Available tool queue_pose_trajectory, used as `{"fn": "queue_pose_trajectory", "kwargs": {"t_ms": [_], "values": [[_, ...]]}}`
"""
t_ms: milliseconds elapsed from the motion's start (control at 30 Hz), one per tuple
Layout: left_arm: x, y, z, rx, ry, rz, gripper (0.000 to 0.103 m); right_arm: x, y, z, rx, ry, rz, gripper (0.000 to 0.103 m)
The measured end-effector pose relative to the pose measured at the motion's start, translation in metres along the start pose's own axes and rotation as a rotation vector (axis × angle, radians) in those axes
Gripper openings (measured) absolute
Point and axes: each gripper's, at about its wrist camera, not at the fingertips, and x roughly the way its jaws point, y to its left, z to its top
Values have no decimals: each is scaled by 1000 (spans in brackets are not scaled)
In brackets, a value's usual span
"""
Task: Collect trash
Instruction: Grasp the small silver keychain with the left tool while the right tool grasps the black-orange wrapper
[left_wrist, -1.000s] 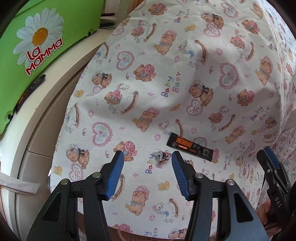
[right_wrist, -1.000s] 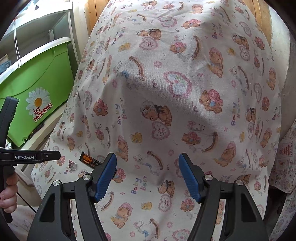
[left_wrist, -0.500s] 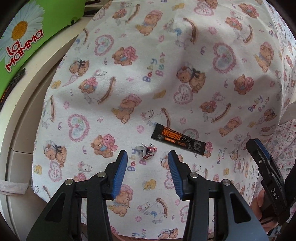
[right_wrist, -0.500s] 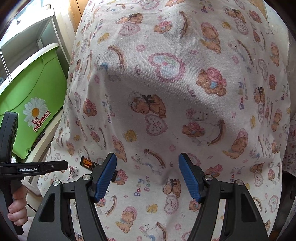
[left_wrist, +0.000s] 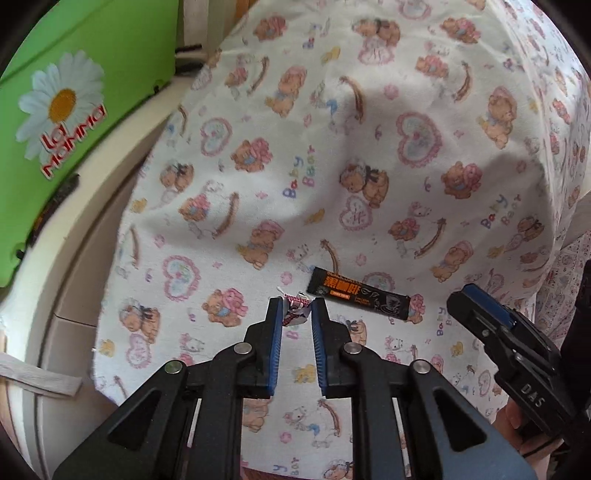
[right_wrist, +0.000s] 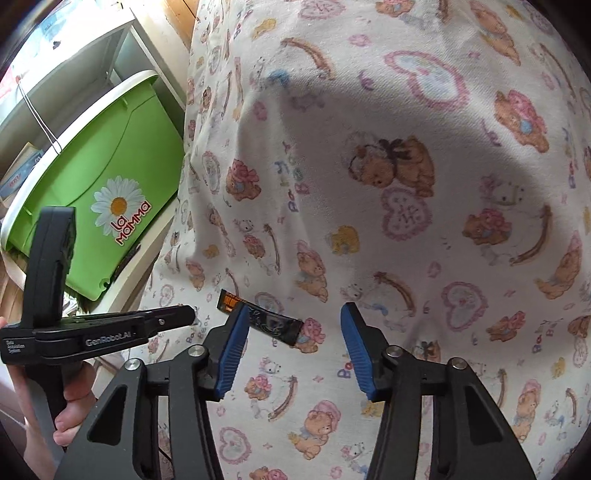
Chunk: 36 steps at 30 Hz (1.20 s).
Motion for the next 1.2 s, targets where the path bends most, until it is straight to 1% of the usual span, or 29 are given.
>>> {"fn": "queue_pose_trajectory", "kwargs": {"t_ms": [33,100,167,267,333,433,500,600,733,800,900,967,1100,1167,1200], "values": [[-9,1,-1,8,-37,29,15,5,3,1,-9,9,11,44],[-25,4,-5,11,-102,78,15,17,9,2,-34,24,19,39],[-41,17,-6,-9,-133,83,15,28,16,3,-63,38,18,36],[-51,38,-3,-54,-136,63,15,43,23,4,-95,50,4,36],[-47,43,0,-73,-132,63,15,53,25,4,-98,62,-11,36],[-48,49,0,-86,-127,66,15,62,24,0,-94,88,-8,36],[-49,51,1,-85,-128,70,15,66,28,-3,-113,107,-1,36],[-50,50,1,-77,-136,83,15,66,35,-9,-156,145,28,36],[-52,50,1,-81,-139,79,15,61,49,-21,-226,205,91,36],[-53,50,1,-80,-146,84,15,58,60,-30,-306,202,66,36],[-55,49,1,-74,-160,107,15,54,76,-41,-427,165,-19,37],[-55,48,0,-70,-166,124,15,53,83,-46,-481,130,-85,39],[-52,51,0,-77,-155,122,15,60,91,-49,-538,97,-176,40],[-51,52,-1,-79,-152,122,15,60,92,-49,-541,87,-179,40],[-51,52,-1,-78,-152,123,15,60,91,-49,-535,85,-177,37]]}}
